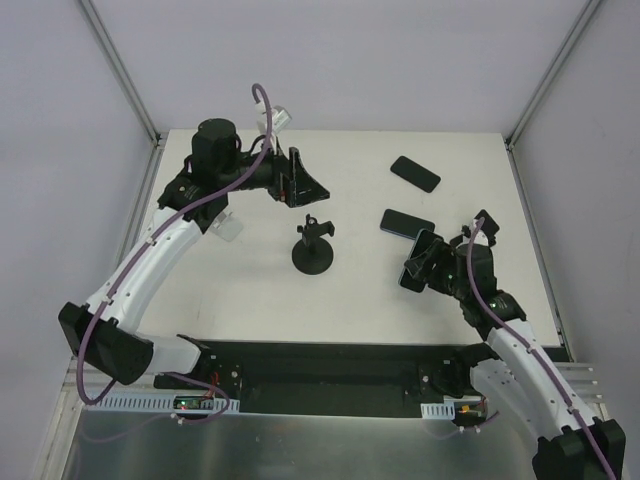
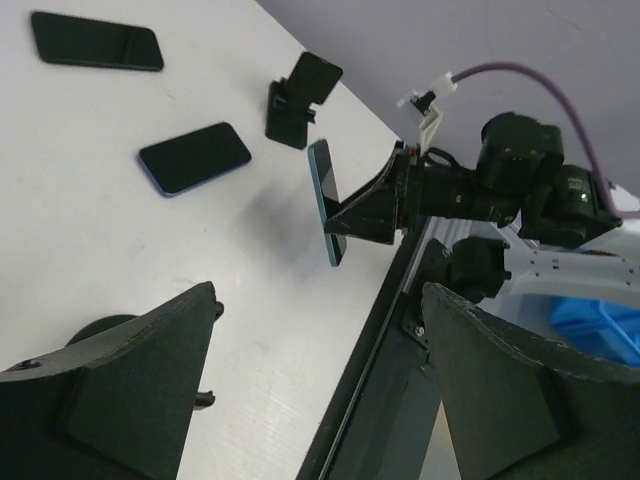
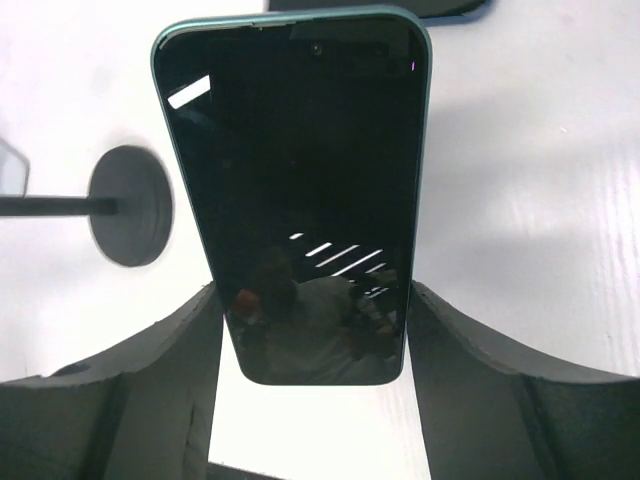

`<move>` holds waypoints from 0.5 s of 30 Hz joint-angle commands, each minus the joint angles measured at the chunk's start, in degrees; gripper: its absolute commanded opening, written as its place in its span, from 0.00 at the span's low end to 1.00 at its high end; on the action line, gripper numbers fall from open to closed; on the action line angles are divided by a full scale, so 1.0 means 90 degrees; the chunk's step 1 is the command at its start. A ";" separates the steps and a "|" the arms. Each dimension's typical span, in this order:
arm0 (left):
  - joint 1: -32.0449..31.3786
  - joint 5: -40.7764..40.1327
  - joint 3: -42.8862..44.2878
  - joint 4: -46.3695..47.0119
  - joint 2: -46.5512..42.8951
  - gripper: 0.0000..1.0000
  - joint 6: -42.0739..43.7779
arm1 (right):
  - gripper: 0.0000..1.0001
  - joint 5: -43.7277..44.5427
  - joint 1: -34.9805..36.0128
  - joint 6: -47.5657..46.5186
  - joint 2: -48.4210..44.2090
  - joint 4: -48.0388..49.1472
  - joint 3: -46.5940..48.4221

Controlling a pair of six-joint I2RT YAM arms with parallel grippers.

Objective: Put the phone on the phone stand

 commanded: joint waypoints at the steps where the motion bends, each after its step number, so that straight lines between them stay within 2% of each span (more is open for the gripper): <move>1: -0.0281 0.0534 -0.0112 0.0290 0.0423 0.82 0.0023 | 0.01 0.0383 0.0798 -0.0373 -0.0293 0.0326 0.0893; 3: -0.0282 0.0651 -0.0549 0.0534 0.0268 0.82 -0.0113 | 0.01 0.0744 0.1190 -0.0499 -0.0361 0.0052 0.1302; 7: -0.0331 0.0496 -0.0942 0.0653 -0.0278 0.84 0.0248 | 0.01 0.1389 0.2380 -0.0627 -0.0420 -0.0037 0.1782; 15: -0.0652 0.0399 -0.1158 0.0731 -0.0495 0.88 0.0394 | 0.01 0.2912 0.4411 -0.0959 0.0468 0.0168 0.2798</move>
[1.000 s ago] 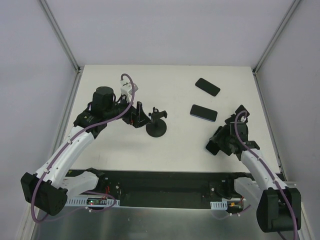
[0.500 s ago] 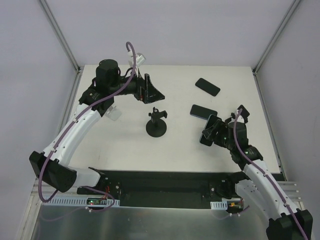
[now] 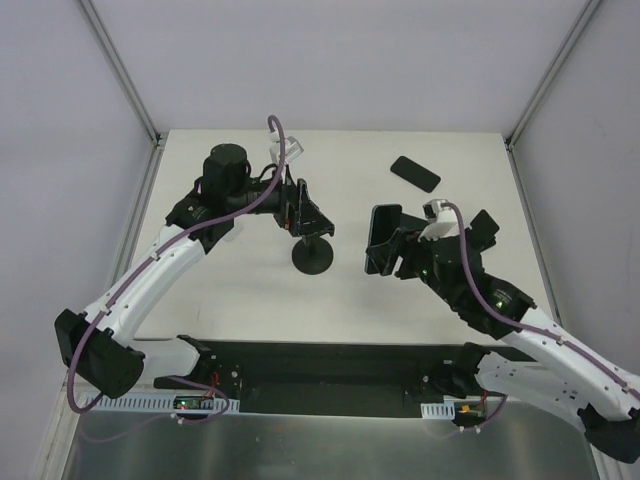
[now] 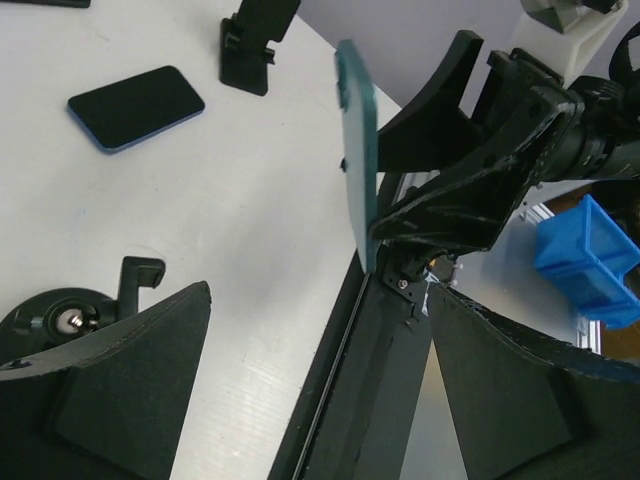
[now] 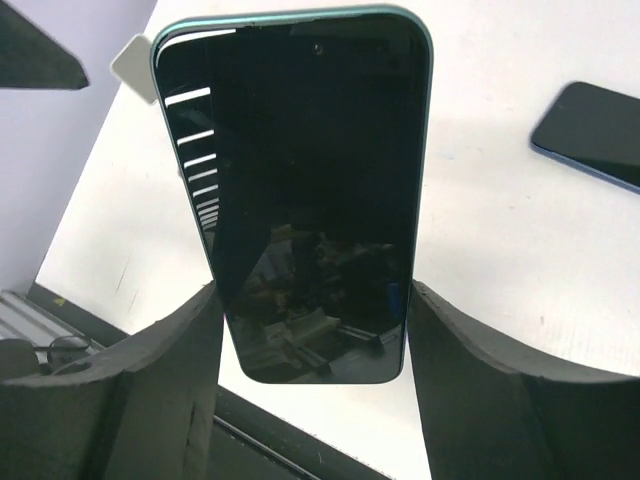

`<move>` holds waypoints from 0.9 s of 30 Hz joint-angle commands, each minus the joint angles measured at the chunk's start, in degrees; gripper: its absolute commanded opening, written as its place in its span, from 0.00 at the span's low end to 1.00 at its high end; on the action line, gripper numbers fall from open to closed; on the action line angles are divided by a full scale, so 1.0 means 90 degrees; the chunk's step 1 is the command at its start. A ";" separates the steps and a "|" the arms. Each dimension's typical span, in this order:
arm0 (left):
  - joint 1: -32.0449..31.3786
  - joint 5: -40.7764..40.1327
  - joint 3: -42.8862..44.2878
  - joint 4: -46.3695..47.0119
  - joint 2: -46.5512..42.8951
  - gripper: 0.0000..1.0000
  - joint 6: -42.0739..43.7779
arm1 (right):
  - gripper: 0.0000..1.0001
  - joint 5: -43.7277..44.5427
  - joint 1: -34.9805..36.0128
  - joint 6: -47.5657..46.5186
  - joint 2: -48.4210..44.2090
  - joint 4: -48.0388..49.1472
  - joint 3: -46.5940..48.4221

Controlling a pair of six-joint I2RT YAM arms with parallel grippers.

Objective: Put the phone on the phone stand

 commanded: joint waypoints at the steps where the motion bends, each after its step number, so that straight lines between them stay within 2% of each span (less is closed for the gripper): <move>1: -0.0249 0.0019 -0.0084 0.0371 -0.0293 0.88 0.0305 | 0.01 0.1164 0.0926 -0.0361 0.0546 0.0581 0.0666; 6: -0.0455 0.0028 -0.0114 0.0391 -0.0216 0.88 0.0266 | 0.01 0.2053 0.1824 -0.0810 0.1113 0.0855 0.1116; 11: -0.0465 0.0165 -0.0104 0.0391 -0.0040 0.83 0.0169 | 0.01 0.2259 0.2119 -0.1035 0.1592 0.1118 0.1390; 15: -0.0504 0.0263 -0.0094 0.0391 0.0136 0.70 0.0129 | 0.01 0.2347 0.2353 -0.1211 0.1846 0.1343 0.1468; 16: -0.0514 0.0263 -0.0094 0.0391 0.0185 0.62 0.0119 | 0.01 0.2376 0.2383 -0.1231 0.1866 0.1382 0.1468; 19: -0.0514 0.0331 -0.0085 0.0401 0.0243 0.51 0.0071 | 0.01 0.2464 0.2490 -0.1289 0.1973 0.1451 0.1497; 27: -0.0572 0.0390 -0.0084 0.0391 0.0341 0.38 0.0139 | 0.01 0.2630 0.2695 -0.1465 0.2178 0.1587 0.1478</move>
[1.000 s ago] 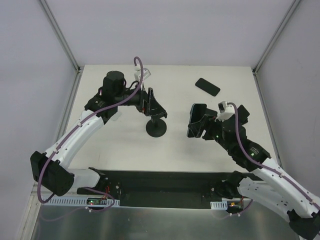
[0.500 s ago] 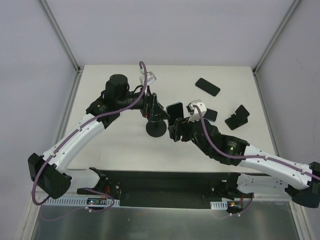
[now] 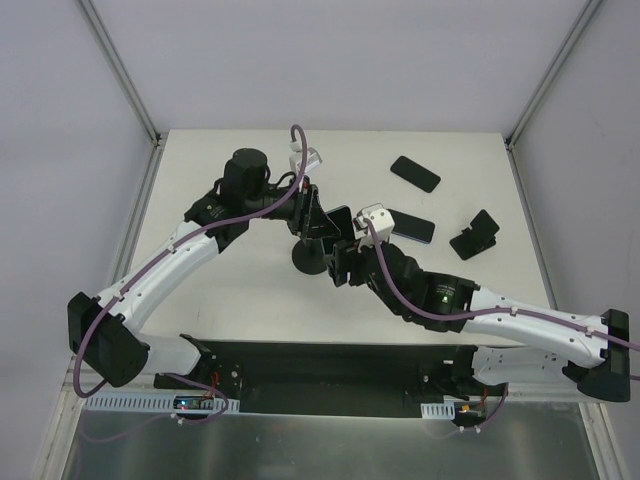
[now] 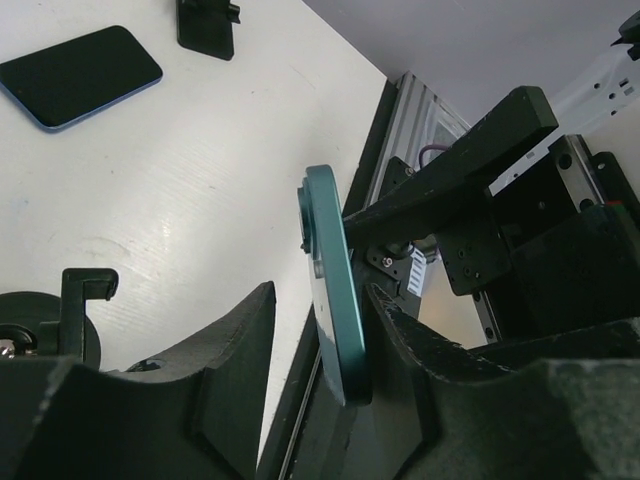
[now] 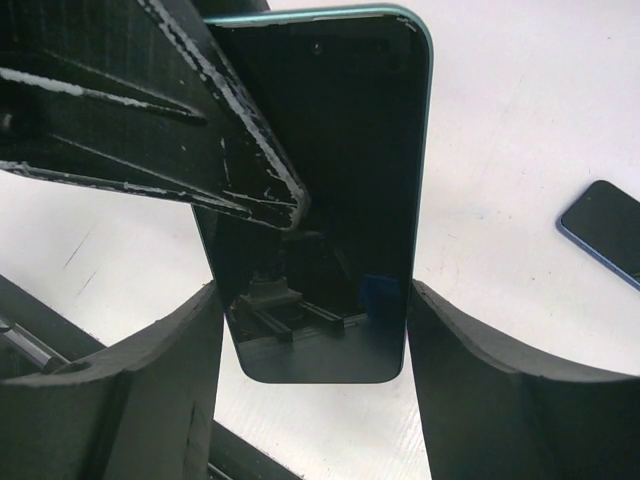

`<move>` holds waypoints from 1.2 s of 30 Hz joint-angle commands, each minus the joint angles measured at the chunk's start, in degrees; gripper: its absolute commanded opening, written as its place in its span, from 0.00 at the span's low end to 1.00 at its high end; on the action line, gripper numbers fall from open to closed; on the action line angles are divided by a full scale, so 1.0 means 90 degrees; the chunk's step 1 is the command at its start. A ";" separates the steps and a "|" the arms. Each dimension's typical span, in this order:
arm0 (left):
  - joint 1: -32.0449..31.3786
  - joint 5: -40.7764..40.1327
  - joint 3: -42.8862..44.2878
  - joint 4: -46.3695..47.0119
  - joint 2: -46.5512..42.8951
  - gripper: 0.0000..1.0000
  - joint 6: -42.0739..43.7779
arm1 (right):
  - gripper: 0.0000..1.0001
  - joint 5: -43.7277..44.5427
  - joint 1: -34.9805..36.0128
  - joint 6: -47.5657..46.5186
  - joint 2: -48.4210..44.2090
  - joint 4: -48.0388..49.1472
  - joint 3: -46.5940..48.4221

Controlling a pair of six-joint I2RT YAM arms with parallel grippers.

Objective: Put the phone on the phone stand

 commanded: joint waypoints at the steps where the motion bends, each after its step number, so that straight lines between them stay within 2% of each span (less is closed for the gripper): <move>1: -0.0084 0.0213 0.0003 0.0202 0.0021 0.36 0.0093 | 0.01 0.0350 0.0119 -0.0229 0.0037 0.0672 0.0387; 5: -0.0113 0.0280 0.0013 0.0192 0.0031 0.24 0.0151 | 0.01 0.0496 0.0168 -0.0317 -0.0002 0.0692 0.0387; 8: -0.0113 0.0281 0.0013 0.0202 0.0031 0.02 0.0209 | 0.03 0.0506 0.0178 -0.0337 -0.0012 0.0594 0.0387; 10: -0.0113 0.0174 -0.0016 0.0144 -0.0057 0.00 0.0326 | 0.22 0.0593 0.0178 -0.0327 0.0027 0.0206 0.0465; 11: -0.0113 -0.0059 -0.0017 0.0095 -0.0115 0.00 0.0395 | 0.42 0.0681 0.0158 -0.0346 0.0037 0.0058 0.0504; 13: -0.0113 -0.0450 -0.0007 -0.0042 -0.0340 0.00 0.0638 | 0.60 0.0750 0.0149 -0.0434 0.0056 -0.0554 0.0563; 14: -0.0113 -0.0664 -0.0016 -0.0188 -0.0447 0.00 0.0736 | 0.80 0.0712 0.0139 -0.0483 0.0047 -0.0761 0.0563; 16: -0.0113 -0.1425 -0.0017 -0.0306 -0.0808 0.00 0.1048 | 0.97 0.0730 0.0012 -0.0435 -0.0051 -0.1404 0.0515; 19: -0.0104 -0.2820 -0.0220 -0.0345 -0.1491 0.00 0.1322 | 0.96 0.0391 -0.0582 -0.0172 -0.0256 -0.2031 0.0398; 20: -0.0104 -0.3163 -0.0270 -0.0336 -0.1686 0.00 0.1391 | 0.96 -0.0626 -0.0893 -0.0074 -0.0314 -0.2043 0.0359; 21: -0.0094 -0.3505 -0.0338 -0.0277 -0.2036 0.00 0.1449 | 0.96 -0.1207 -0.1583 -0.0015 -0.0315 -0.2043 0.0348; 22: -0.0084 -0.4214 -0.0523 -0.0209 -0.2223 0.00 0.1566 | 0.96 -0.2044 -0.1899 0.0082 -0.0295 -0.2033 0.0339; 24: -0.0065 -0.4804 -0.0787 0.0199 -0.2778 0.00 0.1635 | 0.96 -0.2490 -0.2369 -0.0053 -0.0111 -0.1897 0.0387; 26: -0.0055 -0.5420 -0.1216 0.0513 -0.3238 0.00 0.1684 | 0.99 -0.2686 -0.2400 -0.0521 0.0201 -0.1653 0.0543; 29: -0.0055 -0.5618 -0.1540 0.0865 -0.3523 0.00 0.1733 | 0.87 -0.2873 -0.2410 -0.0862 0.0855 -0.1359 0.0865; 30: -0.0055 -0.5569 -0.1598 0.0866 -0.3543 0.00 0.1743 | 0.75 -0.3037 -0.2401 -0.0932 0.1031 -0.1272 0.0953; 33: -0.0055 -0.5325 -0.1579 0.1041 -0.3456 0.00 0.1753 | 0.56 -0.3194 -0.2391 -0.0991 0.1442 -0.0640 0.0867; 36: -0.0055 -0.4779 -0.1550 0.1051 -0.3339 0.00 0.1743 | 0.52 -0.3321 -0.2400 -0.0981 0.1657 -0.0112 0.0739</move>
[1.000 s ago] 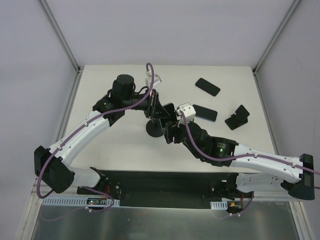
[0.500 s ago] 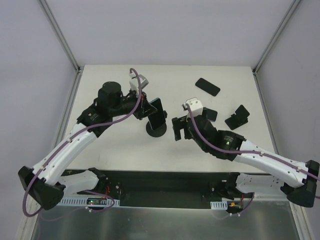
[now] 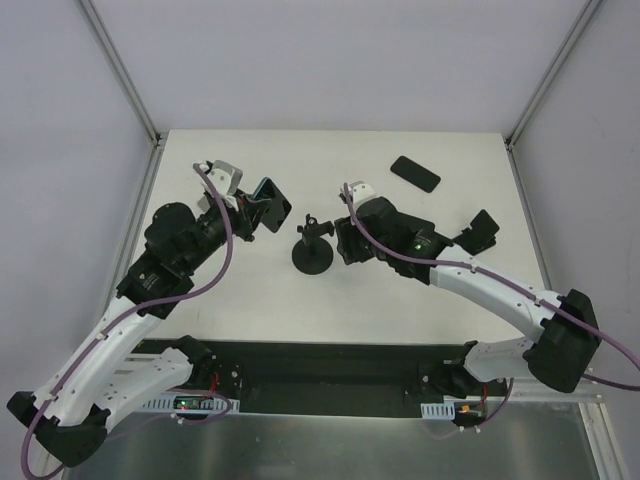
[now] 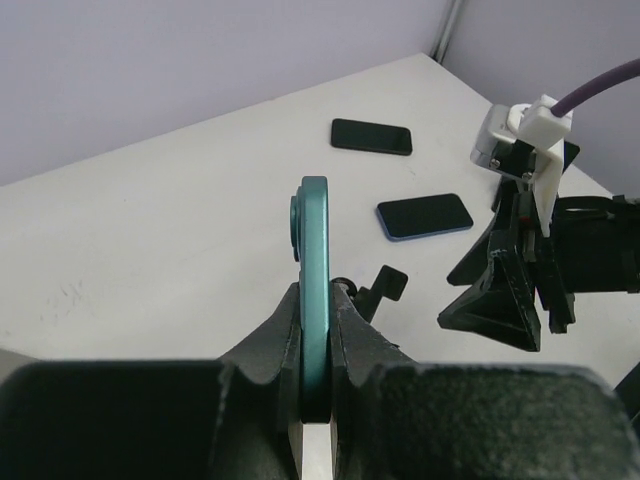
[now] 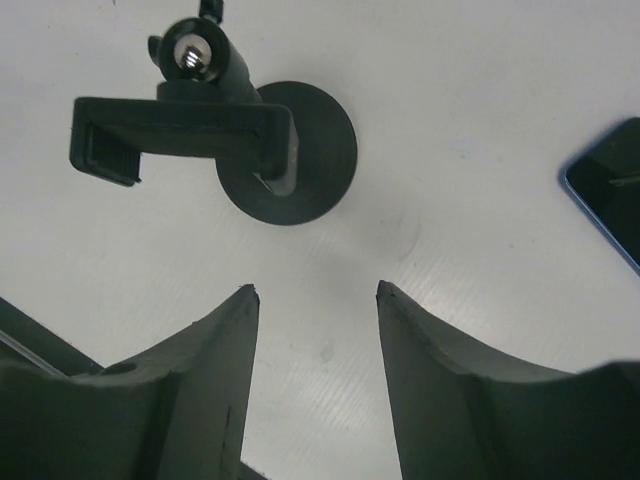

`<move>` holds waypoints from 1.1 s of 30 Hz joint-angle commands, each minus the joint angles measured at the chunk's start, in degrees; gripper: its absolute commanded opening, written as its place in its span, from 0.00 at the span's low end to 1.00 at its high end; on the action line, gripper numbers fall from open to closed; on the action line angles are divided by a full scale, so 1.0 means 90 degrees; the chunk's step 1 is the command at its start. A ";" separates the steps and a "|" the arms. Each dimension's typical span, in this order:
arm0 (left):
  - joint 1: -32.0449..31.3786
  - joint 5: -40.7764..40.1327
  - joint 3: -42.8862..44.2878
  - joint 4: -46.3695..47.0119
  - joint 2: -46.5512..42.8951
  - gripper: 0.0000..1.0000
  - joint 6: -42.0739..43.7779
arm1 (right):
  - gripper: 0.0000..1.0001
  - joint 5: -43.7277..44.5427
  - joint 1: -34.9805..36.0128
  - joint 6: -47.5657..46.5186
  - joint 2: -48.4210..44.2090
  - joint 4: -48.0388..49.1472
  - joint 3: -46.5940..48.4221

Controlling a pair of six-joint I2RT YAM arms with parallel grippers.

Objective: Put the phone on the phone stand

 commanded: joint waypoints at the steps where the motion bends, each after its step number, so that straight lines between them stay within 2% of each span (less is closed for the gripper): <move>1: 0.0023 0.0397 0.0029 0.0719 0.0149 0.00 0.0126 | 0.51 -0.0546 0.0013 -0.0214 0.0198 0.1121 0.0023; 6: 0.0023 0.0925 0.0048 0.0748 0.0325 0.00 0.0126 | 0.48 -0.0499 0.0004 -0.0253 0.0257 0.1970 -0.0250; 9: 0.0023 0.1178 0.0068 0.0758 0.0354 0.00 0.0155 | 0.42 -0.0459 0.0013 -0.0350 0.0364 0.2090 -0.0241; 14: 0.0023 0.1199 0.0029 0.0787 0.0305 0.00 0.0223 | 0.39 -0.0371 0.0004 -0.0516 0.0589 0.2353 -0.0221; 20: 0.0023 0.1326 -0.0020 0.0845 0.0334 0.00 0.0253 | 0.28 -0.0215 0.0004 -0.0663 0.0638 0.2734 -0.0348; 22: 0.0013 0.1471 -0.0059 0.0952 0.0344 0.00 0.0272 | 0.22 -0.0166 0.0013 -0.0741 0.0599 0.2783 -0.0368; 23: 0.0023 0.1849 -0.0088 0.1021 0.0335 0.00 0.0301 | 0.18 -0.0137 0.0014 -0.0809 0.0590 0.2764 -0.0358; 24: 0.0023 0.2066 -0.0146 0.1099 0.0334 0.00 0.0350 | 0.07 -0.0088 0.0004 -0.0926 0.0589 0.2725 -0.0339; 25: 0.0013 0.2348 -0.0166 0.1283 0.0325 0.00 0.0360 | 0.01 -0.0078 0.0004 -0.1014 0.0580 0.2705 -0.0320; 29: 0.0033 0.4065 -0.0361 0.1763 0.0247 0.00 0.0457 | 0.01 -0.0701 -0.0123 -0.1444 0.0628 0.2462 -0.0193; 33: 0.0052 0.5092 -0.0226 0.1589 0.0334 0.00 0.0915 | 0.01 -0.1413 -0.0221 -0.1698 0.0697 0.2285 -0.0027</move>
